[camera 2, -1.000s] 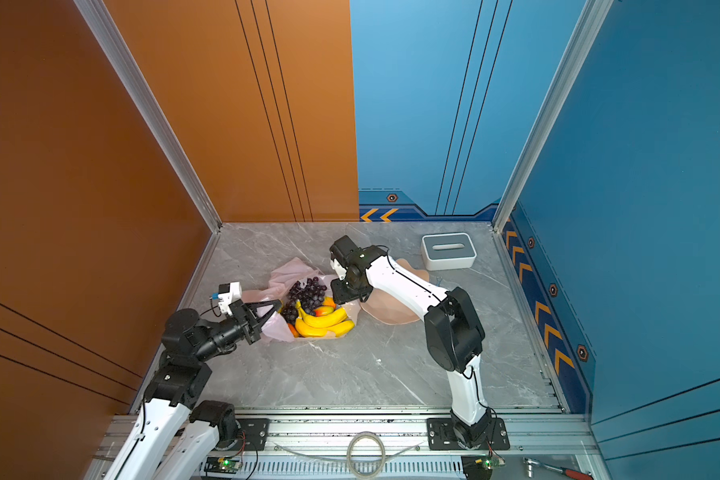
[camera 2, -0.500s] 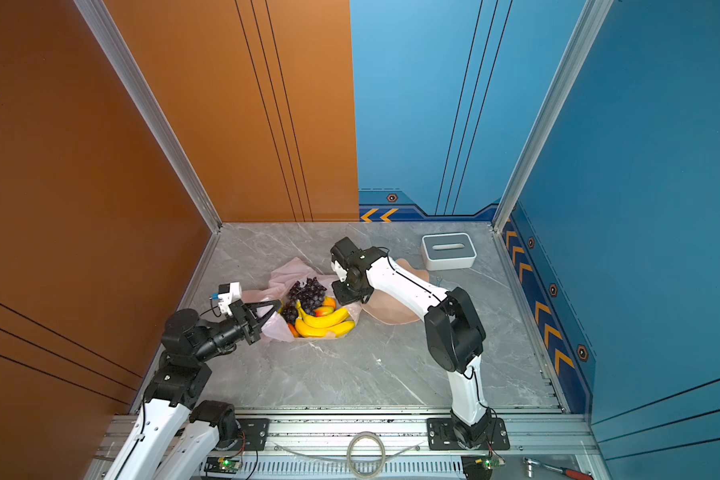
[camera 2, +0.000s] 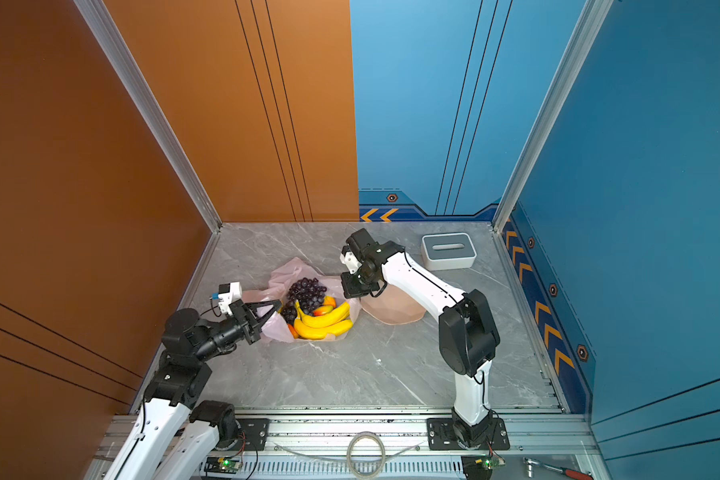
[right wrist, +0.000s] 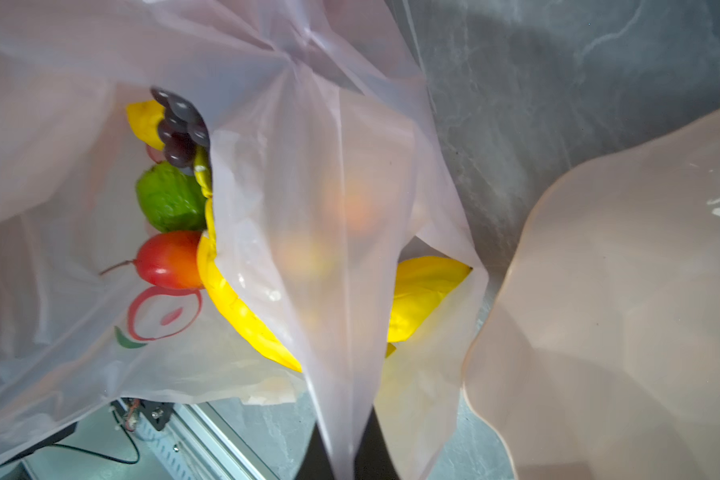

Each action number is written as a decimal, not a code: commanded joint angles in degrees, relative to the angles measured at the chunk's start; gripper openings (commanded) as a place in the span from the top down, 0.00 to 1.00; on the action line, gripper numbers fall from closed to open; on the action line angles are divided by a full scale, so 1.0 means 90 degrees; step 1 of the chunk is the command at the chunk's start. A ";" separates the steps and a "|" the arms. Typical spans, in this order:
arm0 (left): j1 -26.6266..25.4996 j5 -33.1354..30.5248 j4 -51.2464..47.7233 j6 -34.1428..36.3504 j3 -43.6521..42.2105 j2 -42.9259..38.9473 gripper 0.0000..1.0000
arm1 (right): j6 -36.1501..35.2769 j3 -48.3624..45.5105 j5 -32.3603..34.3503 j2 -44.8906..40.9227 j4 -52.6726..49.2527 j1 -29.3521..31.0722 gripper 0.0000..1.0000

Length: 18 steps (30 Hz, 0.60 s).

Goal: Place the fruits into the plastic bag
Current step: 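Lower the right gripper to the bag rim near the left gripper, then grasp the pink bag rim with the right gripper and lift it upright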

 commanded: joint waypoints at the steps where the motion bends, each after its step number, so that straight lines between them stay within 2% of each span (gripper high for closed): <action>1: 0.0090 0.0030 -0.0036 0.0142 0.0279 0.0009 1.00 | 0.0390 0.0450 -0.0542 -0.0248 0.0324 -0.0102 1.00; 9: 0.0187 0.0071 -0.0084 0.0153 0.0604 0.0076 1.00 | 0.0713 0.1245 -0.0911 -0.0086 0.0404 -0.0118 1.00; 18: 0.0249 0.0035 -0.0150 0.0312 0.1497 0.0394 1.00 | 0.1120 0.2138 -0.1105 -0.0089 0.0625 -0.0278 1.00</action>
